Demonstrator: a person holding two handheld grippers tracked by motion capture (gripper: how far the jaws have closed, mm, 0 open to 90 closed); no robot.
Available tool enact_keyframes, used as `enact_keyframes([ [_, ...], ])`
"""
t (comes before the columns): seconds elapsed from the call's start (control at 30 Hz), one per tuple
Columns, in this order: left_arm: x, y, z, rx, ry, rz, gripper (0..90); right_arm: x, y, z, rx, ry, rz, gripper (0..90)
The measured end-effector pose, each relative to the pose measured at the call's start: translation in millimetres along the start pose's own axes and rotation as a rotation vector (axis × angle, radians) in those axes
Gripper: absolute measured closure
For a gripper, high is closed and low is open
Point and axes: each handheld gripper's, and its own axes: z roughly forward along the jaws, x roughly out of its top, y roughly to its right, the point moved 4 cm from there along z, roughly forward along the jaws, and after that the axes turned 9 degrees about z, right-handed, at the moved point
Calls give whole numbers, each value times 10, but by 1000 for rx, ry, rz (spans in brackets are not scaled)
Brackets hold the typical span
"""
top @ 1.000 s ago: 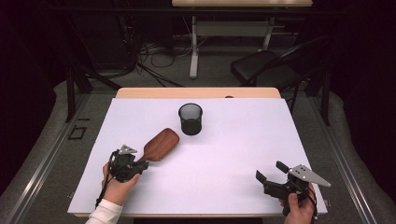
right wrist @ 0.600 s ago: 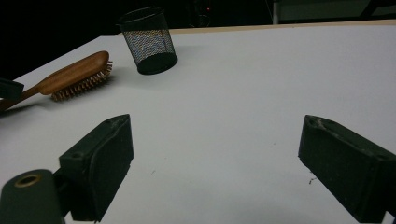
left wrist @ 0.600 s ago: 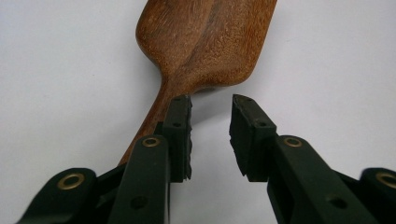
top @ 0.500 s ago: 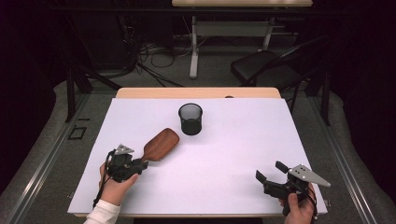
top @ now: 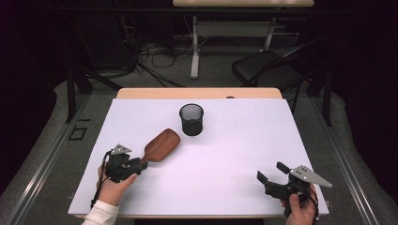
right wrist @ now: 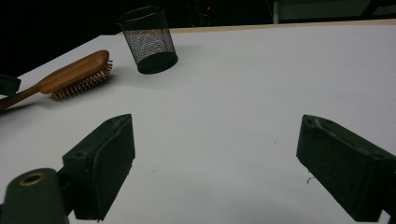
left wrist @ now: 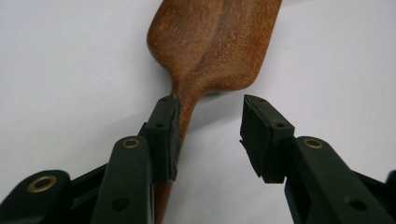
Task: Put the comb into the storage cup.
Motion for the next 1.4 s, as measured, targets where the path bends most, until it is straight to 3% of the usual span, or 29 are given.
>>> enact_keyframes([
  [0.2, -12, -63, -27, 7, -1, -14, 521, -1, 1, 2, 0, 0, 1, 113],
  [0.43, -41, -131, -29, 4, -40, -43, 461, -2, 4, 2, -1, -8, -4, 114],
  [0.5, -48, -153, -26, 2, -28, -22, 453, -1, 4, 10, 0, -1, -3, 114],
  [0.9, -50, -198, -51, -1, -27, -8, 451, -6, -1, 19, 3, -5, 1, 114],
  [1.07, -48, -202, -33, -1, -22, -16, 374, -9, 1, 20, 2, -8, 3, 114],
  [1.2, -42, -207, -19, -33, -4, -49, 301, -10, 2, 22, 3, -9, 4, 114],
  [1.4, -8, -212, 15, -57, -13, -61, 183, -15, -2, 27, 2, -15, 13, 114],
])
